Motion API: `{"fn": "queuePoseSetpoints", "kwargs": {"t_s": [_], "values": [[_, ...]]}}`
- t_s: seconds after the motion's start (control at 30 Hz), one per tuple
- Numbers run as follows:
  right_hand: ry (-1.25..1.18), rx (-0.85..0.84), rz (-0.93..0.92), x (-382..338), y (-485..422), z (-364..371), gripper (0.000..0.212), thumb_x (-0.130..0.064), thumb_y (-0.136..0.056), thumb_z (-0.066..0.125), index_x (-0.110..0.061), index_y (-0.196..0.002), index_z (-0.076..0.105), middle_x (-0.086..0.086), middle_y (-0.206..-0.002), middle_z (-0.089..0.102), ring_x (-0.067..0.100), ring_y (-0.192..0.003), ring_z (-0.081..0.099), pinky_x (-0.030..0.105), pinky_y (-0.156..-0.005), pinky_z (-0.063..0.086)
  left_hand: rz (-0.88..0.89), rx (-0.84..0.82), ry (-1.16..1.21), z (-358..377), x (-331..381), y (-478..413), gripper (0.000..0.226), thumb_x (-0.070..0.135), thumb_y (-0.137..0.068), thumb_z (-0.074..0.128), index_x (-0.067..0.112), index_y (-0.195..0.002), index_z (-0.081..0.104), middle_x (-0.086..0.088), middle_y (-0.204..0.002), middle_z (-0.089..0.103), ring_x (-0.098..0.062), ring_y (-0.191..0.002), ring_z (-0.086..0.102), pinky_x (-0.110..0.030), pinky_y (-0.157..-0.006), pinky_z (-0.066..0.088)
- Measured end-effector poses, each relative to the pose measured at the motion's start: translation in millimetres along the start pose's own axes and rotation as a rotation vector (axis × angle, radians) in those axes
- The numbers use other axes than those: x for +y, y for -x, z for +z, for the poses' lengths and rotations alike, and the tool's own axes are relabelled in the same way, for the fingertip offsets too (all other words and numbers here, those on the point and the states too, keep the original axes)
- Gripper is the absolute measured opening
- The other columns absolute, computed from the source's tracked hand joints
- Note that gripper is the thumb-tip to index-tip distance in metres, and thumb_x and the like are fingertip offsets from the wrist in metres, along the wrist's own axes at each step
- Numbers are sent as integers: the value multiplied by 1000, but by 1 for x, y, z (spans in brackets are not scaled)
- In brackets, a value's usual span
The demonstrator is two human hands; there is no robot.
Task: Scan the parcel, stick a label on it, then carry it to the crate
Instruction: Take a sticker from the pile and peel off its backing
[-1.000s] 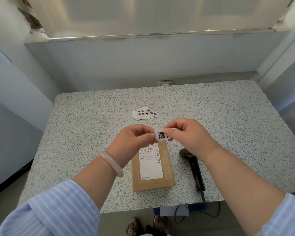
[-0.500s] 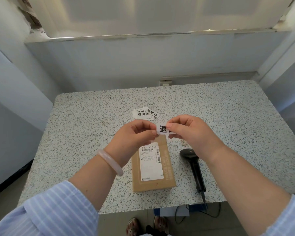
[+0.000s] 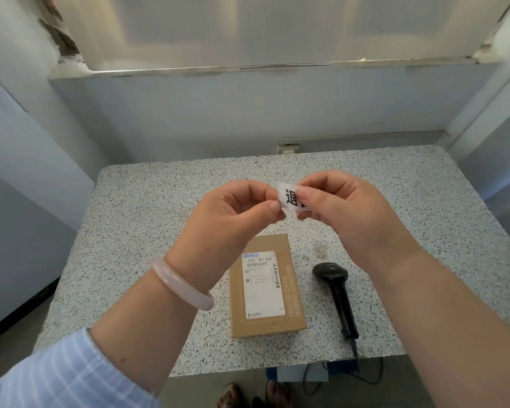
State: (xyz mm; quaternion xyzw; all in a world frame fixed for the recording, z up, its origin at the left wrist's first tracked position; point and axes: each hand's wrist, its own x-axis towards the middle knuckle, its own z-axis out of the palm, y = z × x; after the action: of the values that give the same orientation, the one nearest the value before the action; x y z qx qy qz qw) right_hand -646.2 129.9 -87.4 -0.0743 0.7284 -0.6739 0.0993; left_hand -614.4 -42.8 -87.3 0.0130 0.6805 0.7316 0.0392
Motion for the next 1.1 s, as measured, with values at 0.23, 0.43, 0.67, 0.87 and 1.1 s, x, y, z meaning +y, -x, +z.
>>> {"fn": "queuePoseSetpoints", "kwargs": {"t_s": [0.23,0.43,0.67,0.87,1.1], "values": [[528,230,-329,8,5,6,14,-31,-79,75,-28,-91,69,-14,-99,63,4,-102,56,25,-92,44,-1,114,-95,0,1,1,11,5,-81,68,14,-77,69,3,-69,72,-10,-72,67,-31,-81,56],[650,127,-473,9,8,14,10,-30,-82,73,-23,-89,73,-12,-86,67,9,-92,61,27,-85,47,10,158,-220,0,-4,0,5,12,-81,70,16,-78,69,-1,-74,73,-17,-76,69,-38,-81,58],[726,203,-537,12,9,19,12,-29,-80,73,-21,-88,75,-14,-83,64,12,-89,61,26,-83,47,19,169,-230,1,-7,1,17,1,-84,64,16,-77,69,0,-78,74,-12,-77,71,-25,-76,56],[773,254,-644,15,9,19,14,-30,-81,70,-18,-86,76,-4,-83,70,17,-85,62,38,-76,52,-1,201,-226,3,-6,3,2,13,-81,71,14,-79,71,-5,-83,75,-24,-84,71,-34,-80,58],[794,244,-709,20,8,18,18,-27,-82,71,-19,-97,75,-5,-92,67,16,-91,59,34,-84,49,-36,192,-236,3,-6,4,7,17,-85,66,10,-88,68,0,-76,71,-8,-72,67,-25,-75,56]]}}
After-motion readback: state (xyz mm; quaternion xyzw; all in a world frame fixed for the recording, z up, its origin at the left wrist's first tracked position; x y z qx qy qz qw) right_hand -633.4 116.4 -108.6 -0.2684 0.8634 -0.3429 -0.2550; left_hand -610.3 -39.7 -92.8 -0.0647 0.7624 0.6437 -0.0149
